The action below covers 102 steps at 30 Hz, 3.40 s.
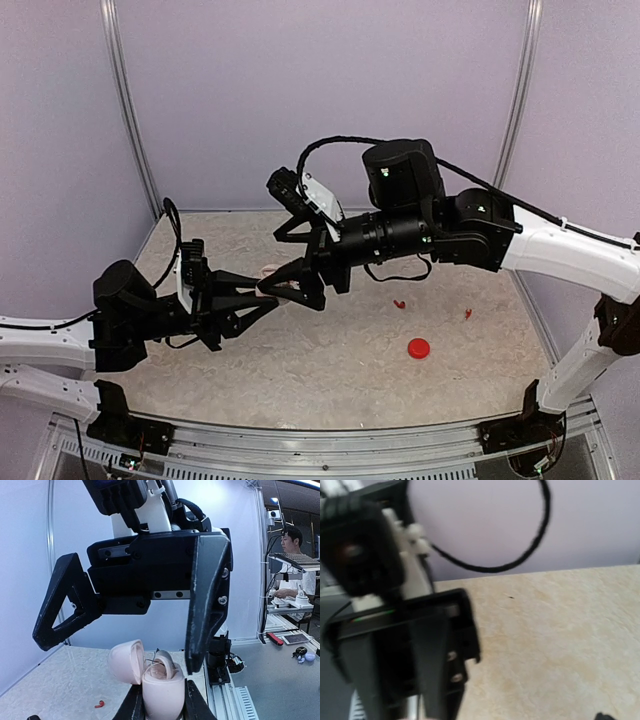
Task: Insert the wireless bluetooth earbuds into the charging case
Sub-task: Adjust the left earbud in the left side groove of the charging case, then close the charging case with the earbuds.
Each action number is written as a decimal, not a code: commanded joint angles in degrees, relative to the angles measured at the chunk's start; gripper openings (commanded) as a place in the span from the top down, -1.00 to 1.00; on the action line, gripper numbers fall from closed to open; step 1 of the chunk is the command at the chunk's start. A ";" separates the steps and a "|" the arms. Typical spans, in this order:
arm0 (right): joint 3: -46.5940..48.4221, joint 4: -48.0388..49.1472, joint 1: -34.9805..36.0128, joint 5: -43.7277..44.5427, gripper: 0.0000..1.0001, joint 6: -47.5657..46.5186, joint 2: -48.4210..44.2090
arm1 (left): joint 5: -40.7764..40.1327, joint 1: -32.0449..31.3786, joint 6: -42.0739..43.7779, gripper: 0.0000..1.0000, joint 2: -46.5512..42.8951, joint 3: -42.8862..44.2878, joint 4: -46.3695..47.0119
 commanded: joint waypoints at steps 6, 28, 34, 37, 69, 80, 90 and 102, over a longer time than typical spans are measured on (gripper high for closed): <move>-2.44 5.75 -0.17 -7.35 -0.92 -3.83 -7.29 | 2.11 -0.37 0.67 1.00 0.22 0.45 0.47; 1.22 -1.69 -0.32 -0.53 -0.47 -3.85 0.09 | 1.30 -1.29 2.27 1.00 1.23 1.62 -1.13; -0.75 -1.92 -0.97 0.74 -0.45 -3.37 -0.30 | 1.02 -1.29 2.26 1.00 0.56 1.14 -0.82; -1.64 -2.26 -0.93 1.22 -0.46 -3.52 -0.63 | 0.98 -1.20 2.20 1.00 0.34 0.90 -0.56; -10.56 13.41 -3.85 -20.30 -0.62 4.66 -4.91 | -0.23 -0.14 -2.96 1.00 -1.87 -0.69 4.31; -10.53 13.48 -3.26 -24.08 -0.36 3.50 -4.08 | -2.76 1.02 -4.79 1.00 -2.06 -1.23 5.09; -12.95 14.84 -2.12 -26.56 -0.27 -0.07 -6.26 | -4.51 2.43 -6.37 1.00 -1.37 -1.06 5.56; -13.77 14.28 -1.90 -25.51 -0.17 -1.29 -8.16 | -5.07 3.97 -8.36 1.00 -0.14 -0.73 5.58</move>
